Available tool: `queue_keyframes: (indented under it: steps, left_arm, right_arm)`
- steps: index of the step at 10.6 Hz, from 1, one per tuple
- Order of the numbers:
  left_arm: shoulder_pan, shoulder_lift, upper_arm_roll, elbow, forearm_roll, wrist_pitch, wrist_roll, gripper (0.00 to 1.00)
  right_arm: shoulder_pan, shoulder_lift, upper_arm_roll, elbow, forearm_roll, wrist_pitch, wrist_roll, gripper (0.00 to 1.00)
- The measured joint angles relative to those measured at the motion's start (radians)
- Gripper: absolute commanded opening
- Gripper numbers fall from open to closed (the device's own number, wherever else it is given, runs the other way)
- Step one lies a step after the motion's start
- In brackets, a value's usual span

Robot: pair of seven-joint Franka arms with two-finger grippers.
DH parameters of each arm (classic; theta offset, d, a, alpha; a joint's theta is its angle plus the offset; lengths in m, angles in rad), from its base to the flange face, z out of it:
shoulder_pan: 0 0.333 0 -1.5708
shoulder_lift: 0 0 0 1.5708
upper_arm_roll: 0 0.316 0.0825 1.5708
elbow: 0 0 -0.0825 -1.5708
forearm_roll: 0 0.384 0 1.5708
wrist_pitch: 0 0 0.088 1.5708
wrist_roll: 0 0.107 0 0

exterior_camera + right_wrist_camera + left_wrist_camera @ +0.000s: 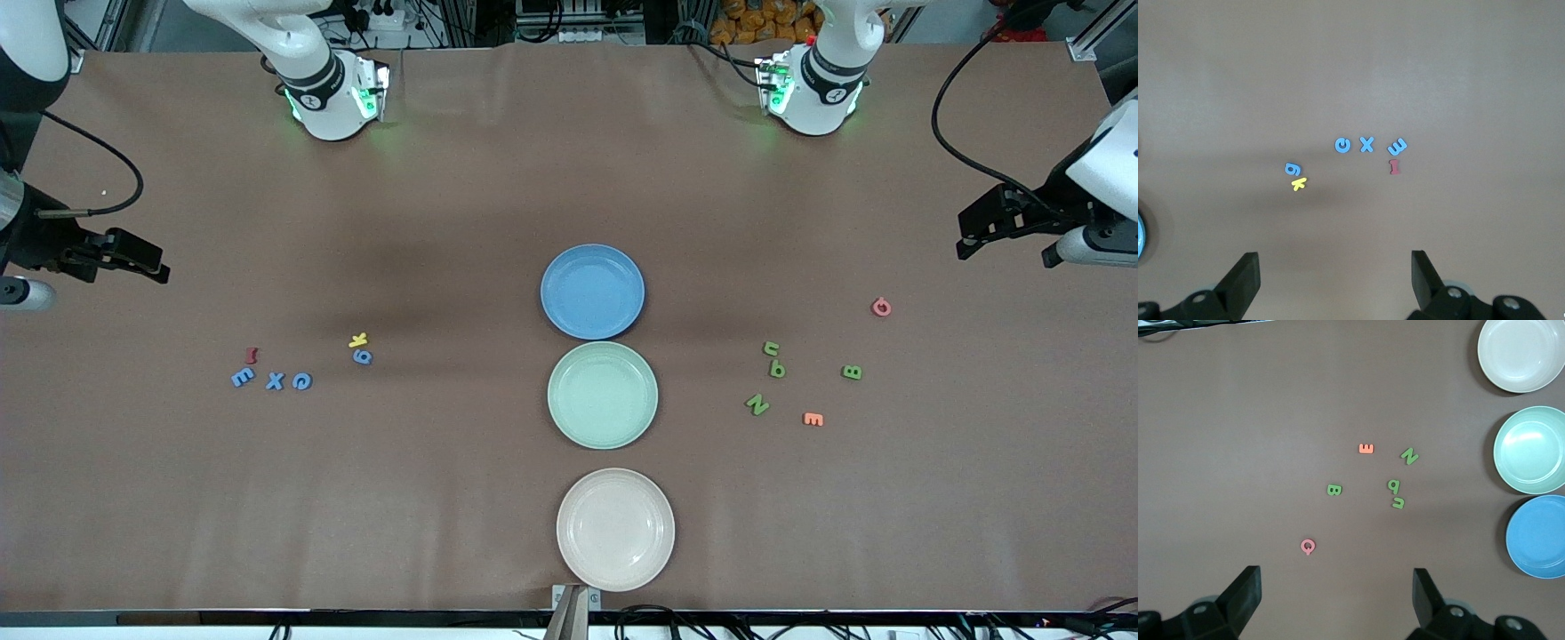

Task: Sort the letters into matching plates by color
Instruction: 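Reach the left gripper to the green letters while the right gripper reaches blue letters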

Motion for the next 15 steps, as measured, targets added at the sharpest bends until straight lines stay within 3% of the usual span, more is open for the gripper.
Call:
queue_keyframes:
  steps: [4,8,11,13,15]
  left_arm:
    - [-0.001,0.010,0.000,-0.005,0.000,0.000,-0.001,1.00]
    - [0.003,0.098,0.004,-0.018,-0.044,0.043,0.004,1.00]
    - [0.003,0.158,0.004,-0.126,-0.043,0.189,0.014,1.00]
    - [0.007,0.168,0.004,-0.230,-0.034,0.305,0.057,1.00]
    - [0.022,0.199,0.005,-0.276,-0.017,0.363,0.071,1.00]
  right_arm:
    - [0.000,0.000,0.000,0.000,0.000,0.000,0.000,1.00]
    - [-0.014,0.001,-0.005,-0.001,-0.001,-0.002,0.000,1.00]
    - [-0.062,0.016,-0.014,-0.005,-0.001,0.011,-0.004,1.00]
    - [-0.083,0.048,-0.030,-0.014,0.000,0.080,-0.027,1.00]
    - [-0.090,0.089,-0.042,-0.027,0.026,0.131,-0.029,1.00]
